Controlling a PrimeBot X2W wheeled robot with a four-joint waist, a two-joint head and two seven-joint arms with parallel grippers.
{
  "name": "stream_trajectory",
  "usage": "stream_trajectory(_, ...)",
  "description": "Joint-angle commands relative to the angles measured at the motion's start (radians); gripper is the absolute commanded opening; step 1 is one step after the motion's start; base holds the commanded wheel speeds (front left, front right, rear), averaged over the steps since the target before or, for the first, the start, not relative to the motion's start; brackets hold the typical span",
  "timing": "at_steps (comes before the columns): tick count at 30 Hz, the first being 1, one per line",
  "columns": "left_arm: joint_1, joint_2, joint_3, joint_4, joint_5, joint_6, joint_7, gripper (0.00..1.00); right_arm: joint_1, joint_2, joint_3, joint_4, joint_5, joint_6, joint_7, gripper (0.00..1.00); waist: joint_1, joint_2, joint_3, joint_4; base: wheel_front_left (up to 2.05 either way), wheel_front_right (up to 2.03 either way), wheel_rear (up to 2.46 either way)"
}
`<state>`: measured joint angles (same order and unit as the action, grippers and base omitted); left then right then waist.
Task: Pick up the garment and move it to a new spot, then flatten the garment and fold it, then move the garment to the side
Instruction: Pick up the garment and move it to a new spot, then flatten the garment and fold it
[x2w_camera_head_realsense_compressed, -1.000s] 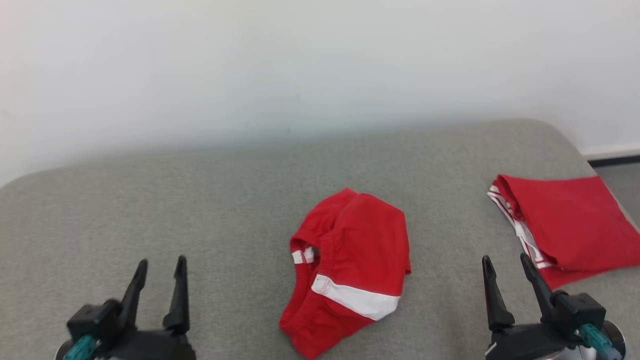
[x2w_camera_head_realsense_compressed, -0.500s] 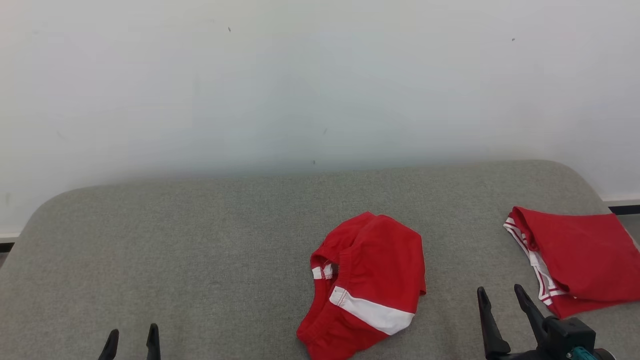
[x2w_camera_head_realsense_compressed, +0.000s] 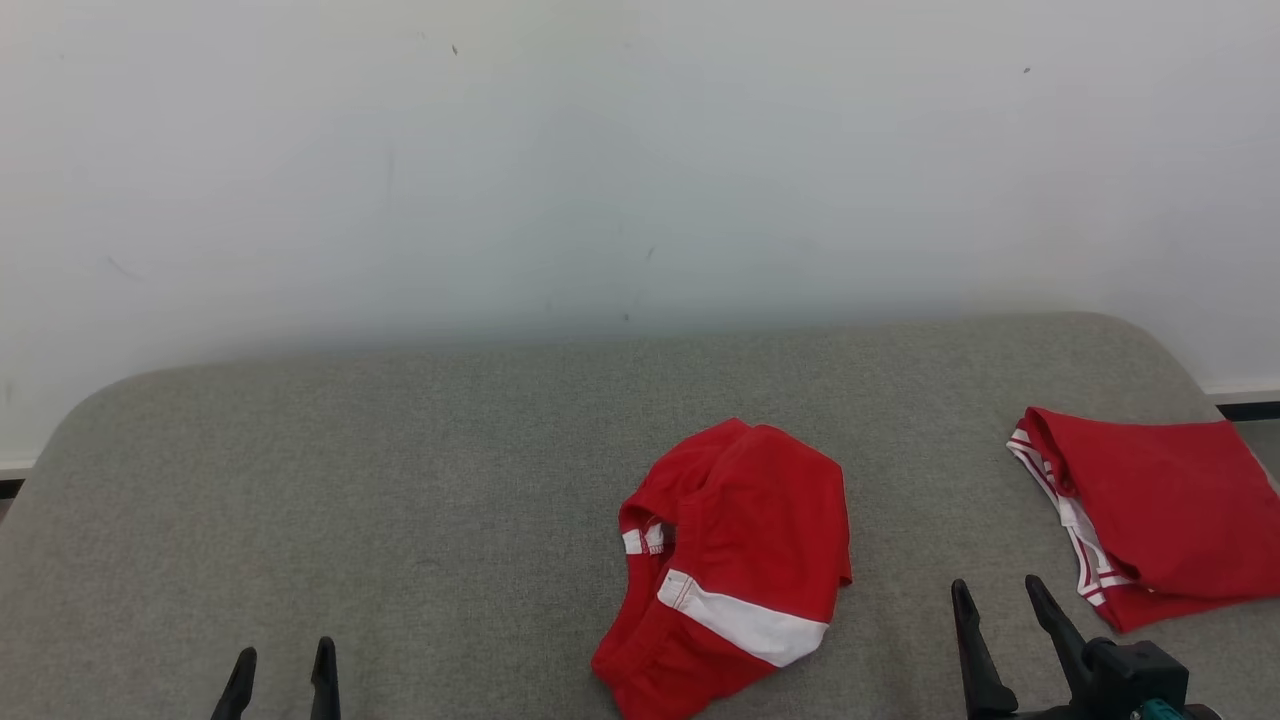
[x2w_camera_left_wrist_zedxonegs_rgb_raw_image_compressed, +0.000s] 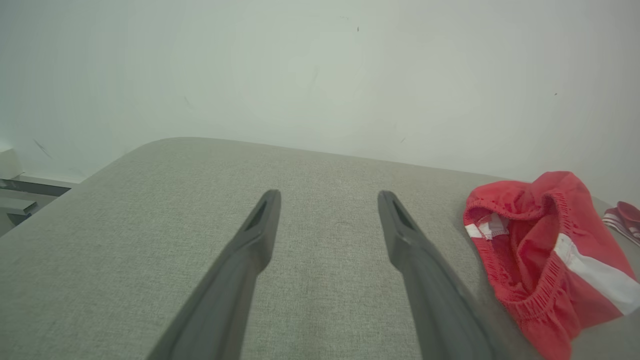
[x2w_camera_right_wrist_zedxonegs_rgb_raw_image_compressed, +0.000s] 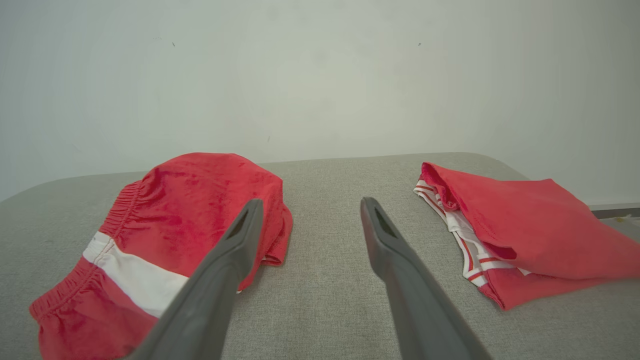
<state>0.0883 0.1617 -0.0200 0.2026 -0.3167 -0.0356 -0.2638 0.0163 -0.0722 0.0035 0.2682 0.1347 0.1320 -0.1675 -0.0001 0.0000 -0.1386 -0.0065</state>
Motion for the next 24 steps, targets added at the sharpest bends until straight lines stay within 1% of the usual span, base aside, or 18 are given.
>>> stream_trajectory(1, -0.007, -0.004, 0.001, 0.000, 0.002, -0.001, 0.000, 1.00, -0.001, 0.001, -0.001, -0.004, 0.001, -0.002, 0.000, 1.00, 0.0001, 0.0000, 0.001, 0.000, 0.00, 0.00, 0.00)
stream_trajectory(10, -0.020, -0.010, 0.002, 0.009, 0.012, -0.006, 0.000, 1.00, -0.011, 0.005, 0.003, -0.002, 0.005, -0.002, -0.003, 1.00, 0.0001, 0.0000, 0.007, -0.004, 0.00, 0.00, 0.00)
stream_trajectory(13, -0.044, -0.009, -0.018, 0.018, 0.023, -0.011, 0.006, 1.00, -0.013, 0.005, 0.004, -0.003, 0.005, -0.002, -0.004, 1.00, 0.0001, 0.0000, 0.015, -0.006, 0.00, 0.00, 0.00)
stream_trajectory(16, -0.090, -0.020, -0.045, 0.027, 0.023, -0.022, 0.024, 1.00, -0.015, 0.006, 0.005, -0.008, 0.002, -0.002, -0.004, 1.00, 0.0001, 0.0000, 0.026, -0.010, 0.00, 0.00, 0.00)
stream_trajectory(19, -0.157, -0.031, -0.091, 0.052, 0.011, -0.049, 0.060, 1.00, -0.026, 0.004, 0.010, -0.008, 0.004, -0.002, -0.003, 1.00, 0.0001, 0.0000, 0.041, -0.022, 0.00, 0.00, 0.00)
stream_trajectory(24, -0.265, -0.056, -0.171, 0.130, -0.030, -0.079, 0.131, 1.00, -0.051, 0.002, 0.034, -0.005, 0.009, -0.002, 0.000, 1.00, 0.0001, 0.0000, 0.070, -0.069, 0.00, 0.00, 0.00)
